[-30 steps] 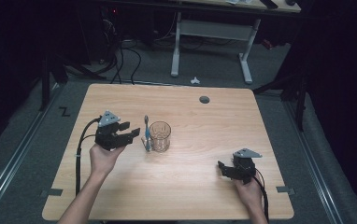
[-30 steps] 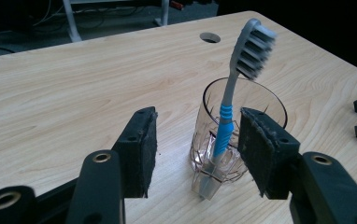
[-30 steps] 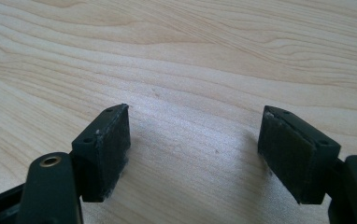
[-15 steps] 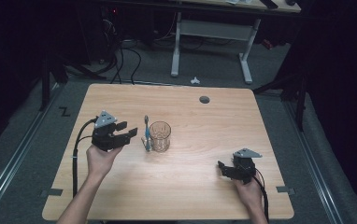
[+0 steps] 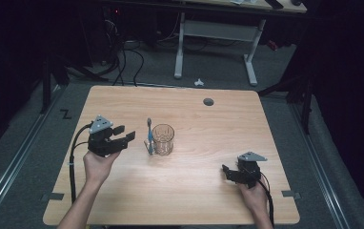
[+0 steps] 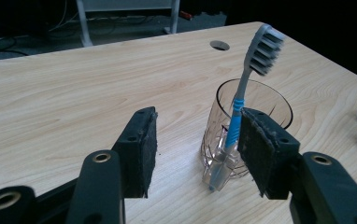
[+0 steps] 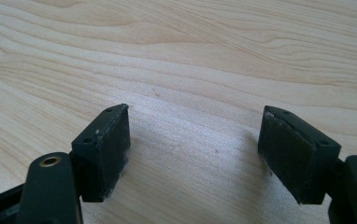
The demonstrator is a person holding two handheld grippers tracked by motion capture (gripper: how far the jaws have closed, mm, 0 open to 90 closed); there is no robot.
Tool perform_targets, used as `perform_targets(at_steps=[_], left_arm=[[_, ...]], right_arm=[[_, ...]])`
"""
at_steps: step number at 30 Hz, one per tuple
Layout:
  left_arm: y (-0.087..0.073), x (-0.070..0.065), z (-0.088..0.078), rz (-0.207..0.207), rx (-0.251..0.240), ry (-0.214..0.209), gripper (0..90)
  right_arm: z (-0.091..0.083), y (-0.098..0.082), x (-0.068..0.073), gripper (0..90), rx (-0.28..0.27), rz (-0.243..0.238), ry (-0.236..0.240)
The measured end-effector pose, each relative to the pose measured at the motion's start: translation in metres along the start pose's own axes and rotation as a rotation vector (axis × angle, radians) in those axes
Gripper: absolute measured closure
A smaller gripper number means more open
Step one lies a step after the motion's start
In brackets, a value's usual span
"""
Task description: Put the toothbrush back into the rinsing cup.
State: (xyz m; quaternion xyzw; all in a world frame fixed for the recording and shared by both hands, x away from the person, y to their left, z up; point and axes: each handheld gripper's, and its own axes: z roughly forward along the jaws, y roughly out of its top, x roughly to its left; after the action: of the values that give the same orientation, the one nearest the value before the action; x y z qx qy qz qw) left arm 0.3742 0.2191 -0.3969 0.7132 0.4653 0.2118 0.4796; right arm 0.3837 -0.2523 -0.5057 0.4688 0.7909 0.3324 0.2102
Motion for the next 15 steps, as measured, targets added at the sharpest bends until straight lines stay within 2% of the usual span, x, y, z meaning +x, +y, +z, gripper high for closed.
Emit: perform_targets(at_steps=[15], left_arm=[[-0.0026,0.0024,-0.0099,-0.005,-0.016,0.015,47.6]], right_arm=[[0.0000,0.0000,0.0000,25.4,0.000,0.000,0.000]])
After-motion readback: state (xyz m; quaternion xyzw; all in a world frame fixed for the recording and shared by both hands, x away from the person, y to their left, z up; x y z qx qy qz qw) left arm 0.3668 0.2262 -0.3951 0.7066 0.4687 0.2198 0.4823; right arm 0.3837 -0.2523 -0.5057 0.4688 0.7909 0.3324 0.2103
